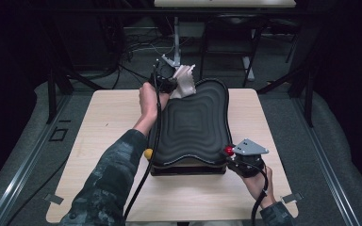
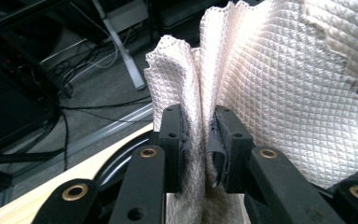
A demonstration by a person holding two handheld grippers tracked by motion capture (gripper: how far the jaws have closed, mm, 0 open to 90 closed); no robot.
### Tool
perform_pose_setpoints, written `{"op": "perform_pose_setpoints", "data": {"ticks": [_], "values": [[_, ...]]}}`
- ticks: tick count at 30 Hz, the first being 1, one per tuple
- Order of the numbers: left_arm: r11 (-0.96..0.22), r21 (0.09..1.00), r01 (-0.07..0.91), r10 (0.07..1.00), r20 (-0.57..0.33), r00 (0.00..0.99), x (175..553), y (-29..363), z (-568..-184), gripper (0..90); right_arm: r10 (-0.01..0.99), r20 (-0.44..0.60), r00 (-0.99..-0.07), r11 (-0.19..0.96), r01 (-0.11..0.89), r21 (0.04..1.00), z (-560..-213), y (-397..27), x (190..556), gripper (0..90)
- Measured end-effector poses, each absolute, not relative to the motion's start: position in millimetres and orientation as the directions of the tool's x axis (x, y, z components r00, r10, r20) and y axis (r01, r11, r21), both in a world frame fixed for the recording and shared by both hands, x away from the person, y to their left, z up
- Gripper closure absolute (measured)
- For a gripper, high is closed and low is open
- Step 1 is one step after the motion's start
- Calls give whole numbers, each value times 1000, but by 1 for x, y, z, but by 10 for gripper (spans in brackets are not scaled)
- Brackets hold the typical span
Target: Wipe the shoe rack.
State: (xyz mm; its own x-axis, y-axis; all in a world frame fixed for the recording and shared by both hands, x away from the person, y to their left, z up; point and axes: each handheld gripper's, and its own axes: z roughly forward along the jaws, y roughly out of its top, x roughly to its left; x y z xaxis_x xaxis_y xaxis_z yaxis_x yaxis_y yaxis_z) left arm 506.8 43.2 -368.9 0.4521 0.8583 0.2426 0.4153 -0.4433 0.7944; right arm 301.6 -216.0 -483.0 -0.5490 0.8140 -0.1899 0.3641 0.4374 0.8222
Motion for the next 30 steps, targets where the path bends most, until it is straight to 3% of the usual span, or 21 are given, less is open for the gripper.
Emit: {"op": "perform_pose_setpoints", "data": {"ticks": [13,30], "values": [[-442,784,435,877,275,395,513,59,-365,747,814,-190,-549,438,364,822,-483,-216,302,602],[-393,789,473,907,248,339,514,95,-365,748,814,-189,-549,437,365,822,-483,-216,302,602]]}}
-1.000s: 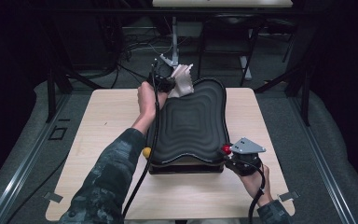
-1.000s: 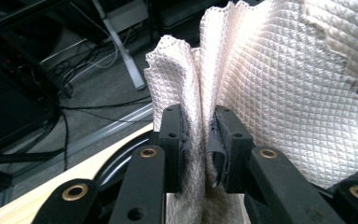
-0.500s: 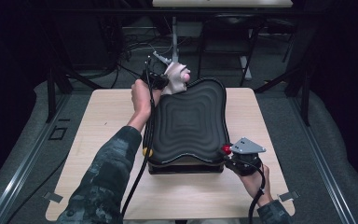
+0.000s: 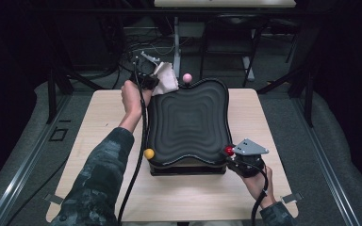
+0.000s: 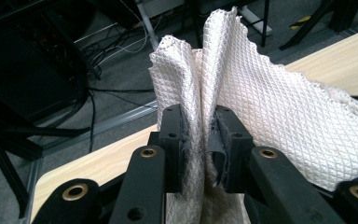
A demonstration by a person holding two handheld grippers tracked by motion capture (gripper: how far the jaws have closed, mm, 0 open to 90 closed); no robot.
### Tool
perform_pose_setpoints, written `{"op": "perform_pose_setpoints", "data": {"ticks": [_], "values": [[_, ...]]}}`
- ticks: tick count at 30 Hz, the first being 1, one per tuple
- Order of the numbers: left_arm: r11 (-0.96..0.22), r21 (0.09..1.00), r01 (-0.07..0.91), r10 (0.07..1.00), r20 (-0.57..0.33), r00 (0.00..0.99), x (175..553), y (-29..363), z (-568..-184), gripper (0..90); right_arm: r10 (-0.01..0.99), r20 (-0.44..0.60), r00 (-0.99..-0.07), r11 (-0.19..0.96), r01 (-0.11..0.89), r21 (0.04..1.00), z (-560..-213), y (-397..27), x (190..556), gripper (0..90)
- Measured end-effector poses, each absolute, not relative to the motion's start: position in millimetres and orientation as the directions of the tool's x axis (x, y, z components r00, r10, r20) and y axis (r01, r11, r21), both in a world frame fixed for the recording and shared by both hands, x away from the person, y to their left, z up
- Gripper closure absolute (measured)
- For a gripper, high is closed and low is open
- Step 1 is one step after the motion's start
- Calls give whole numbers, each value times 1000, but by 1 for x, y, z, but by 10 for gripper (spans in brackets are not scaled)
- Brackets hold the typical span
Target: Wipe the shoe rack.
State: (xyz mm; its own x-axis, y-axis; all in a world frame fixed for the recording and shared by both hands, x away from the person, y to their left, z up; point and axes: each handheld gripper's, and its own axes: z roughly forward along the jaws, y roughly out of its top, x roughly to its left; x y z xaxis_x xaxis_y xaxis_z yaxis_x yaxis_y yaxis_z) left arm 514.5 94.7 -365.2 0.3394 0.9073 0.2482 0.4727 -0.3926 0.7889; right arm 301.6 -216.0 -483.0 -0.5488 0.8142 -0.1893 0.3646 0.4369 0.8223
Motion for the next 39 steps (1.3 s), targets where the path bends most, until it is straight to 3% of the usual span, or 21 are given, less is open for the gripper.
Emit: {"op": "perform_pose_setpoints", "data": {"ticks": [10,17,39], "values": [[-365,790,493,914,205,350,508,113,-369,750,814,-189,-549,437,365,823,-483,-216,302,602],[-418,779,468,891,251,378,494,113,-376,751,815,-190,-548,437,364,822,-483,-216,302,602],[-444,774,451,860,226,458,456,125,-397,746,816,-193,-545,438,364,822,-483,-216,302,602]]}}
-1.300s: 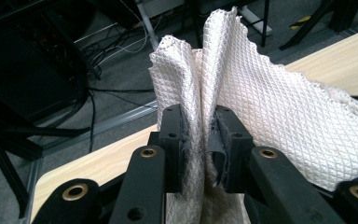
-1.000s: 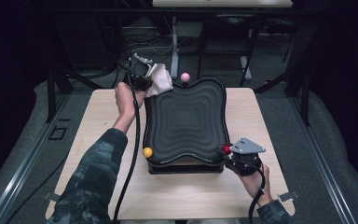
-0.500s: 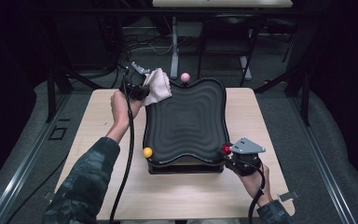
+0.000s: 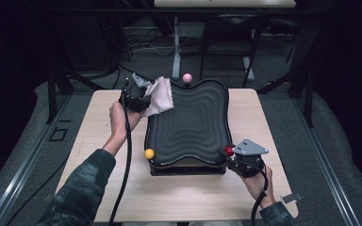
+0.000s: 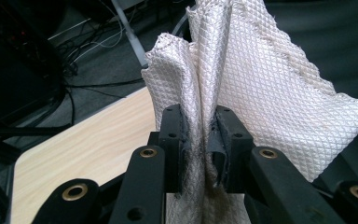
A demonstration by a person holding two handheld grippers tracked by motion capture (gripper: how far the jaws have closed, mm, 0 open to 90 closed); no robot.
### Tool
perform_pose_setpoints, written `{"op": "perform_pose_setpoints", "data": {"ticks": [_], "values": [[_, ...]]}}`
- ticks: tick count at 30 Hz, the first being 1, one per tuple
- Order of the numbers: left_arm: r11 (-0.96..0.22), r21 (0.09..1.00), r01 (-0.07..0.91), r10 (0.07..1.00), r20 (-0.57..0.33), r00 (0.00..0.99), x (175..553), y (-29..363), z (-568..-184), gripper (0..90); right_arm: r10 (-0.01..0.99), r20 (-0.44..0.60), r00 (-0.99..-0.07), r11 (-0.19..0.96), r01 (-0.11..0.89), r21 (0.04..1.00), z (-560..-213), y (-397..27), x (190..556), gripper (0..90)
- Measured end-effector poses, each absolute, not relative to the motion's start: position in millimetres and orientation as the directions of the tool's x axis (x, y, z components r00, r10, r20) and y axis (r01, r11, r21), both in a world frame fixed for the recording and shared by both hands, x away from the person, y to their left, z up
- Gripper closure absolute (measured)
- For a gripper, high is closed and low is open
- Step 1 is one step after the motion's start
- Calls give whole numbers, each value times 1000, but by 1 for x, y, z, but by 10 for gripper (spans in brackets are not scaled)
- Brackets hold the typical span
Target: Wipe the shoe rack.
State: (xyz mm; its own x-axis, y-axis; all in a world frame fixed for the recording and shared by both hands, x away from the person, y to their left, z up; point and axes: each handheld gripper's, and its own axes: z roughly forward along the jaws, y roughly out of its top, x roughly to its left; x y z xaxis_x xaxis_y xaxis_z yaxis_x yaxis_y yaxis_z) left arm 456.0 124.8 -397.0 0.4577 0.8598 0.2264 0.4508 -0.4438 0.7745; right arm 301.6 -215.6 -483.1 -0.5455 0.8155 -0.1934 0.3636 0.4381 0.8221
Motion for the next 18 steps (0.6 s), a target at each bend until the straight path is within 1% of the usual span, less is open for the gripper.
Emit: {"op": "perform_pose_setpoints", "data": {"ticks": [9,18], "values": [[-453,774,442,848,222,481,438,128,-407,746,817,-194,-544,438,364,822,-483,-215,301,602],[-456,763,459,841,202,501,418,138,-426,744,816,-196,-544,440,363,822,-483,-215,301,602]]}}
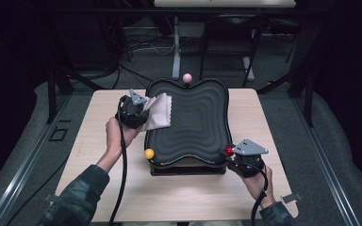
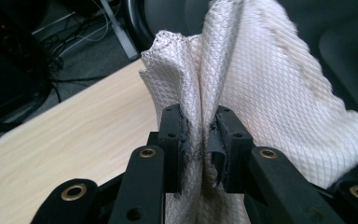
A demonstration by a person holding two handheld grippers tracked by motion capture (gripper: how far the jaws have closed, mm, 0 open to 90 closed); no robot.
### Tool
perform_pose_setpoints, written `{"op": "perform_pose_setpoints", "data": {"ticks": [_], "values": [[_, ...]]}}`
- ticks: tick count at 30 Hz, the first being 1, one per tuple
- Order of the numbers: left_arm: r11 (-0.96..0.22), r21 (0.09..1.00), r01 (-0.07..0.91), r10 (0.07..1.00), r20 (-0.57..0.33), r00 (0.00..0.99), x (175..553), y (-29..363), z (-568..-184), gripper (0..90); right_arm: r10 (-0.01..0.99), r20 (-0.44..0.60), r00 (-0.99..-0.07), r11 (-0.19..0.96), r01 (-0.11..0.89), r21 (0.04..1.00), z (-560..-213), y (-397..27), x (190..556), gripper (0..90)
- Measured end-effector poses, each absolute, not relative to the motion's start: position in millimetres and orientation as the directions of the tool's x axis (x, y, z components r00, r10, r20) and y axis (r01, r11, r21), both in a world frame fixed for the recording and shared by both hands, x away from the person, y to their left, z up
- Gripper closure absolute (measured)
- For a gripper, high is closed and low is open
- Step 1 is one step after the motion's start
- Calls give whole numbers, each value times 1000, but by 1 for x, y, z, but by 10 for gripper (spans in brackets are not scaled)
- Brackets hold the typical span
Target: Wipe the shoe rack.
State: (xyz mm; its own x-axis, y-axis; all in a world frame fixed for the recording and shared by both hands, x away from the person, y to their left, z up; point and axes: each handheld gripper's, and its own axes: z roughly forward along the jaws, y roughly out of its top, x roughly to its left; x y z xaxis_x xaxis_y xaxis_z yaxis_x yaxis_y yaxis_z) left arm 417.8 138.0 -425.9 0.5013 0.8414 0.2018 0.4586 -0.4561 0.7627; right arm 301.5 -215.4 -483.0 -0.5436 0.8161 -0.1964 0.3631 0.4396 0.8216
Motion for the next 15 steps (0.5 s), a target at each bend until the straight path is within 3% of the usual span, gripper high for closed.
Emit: {"op": "perform_pose_setpoints", "data": {"ticks": [15], "values": [[-482,764,428,812,208,545,378,140,-443,745,816,-197,-544,440,364,821,-483,-215,301,602]]}}
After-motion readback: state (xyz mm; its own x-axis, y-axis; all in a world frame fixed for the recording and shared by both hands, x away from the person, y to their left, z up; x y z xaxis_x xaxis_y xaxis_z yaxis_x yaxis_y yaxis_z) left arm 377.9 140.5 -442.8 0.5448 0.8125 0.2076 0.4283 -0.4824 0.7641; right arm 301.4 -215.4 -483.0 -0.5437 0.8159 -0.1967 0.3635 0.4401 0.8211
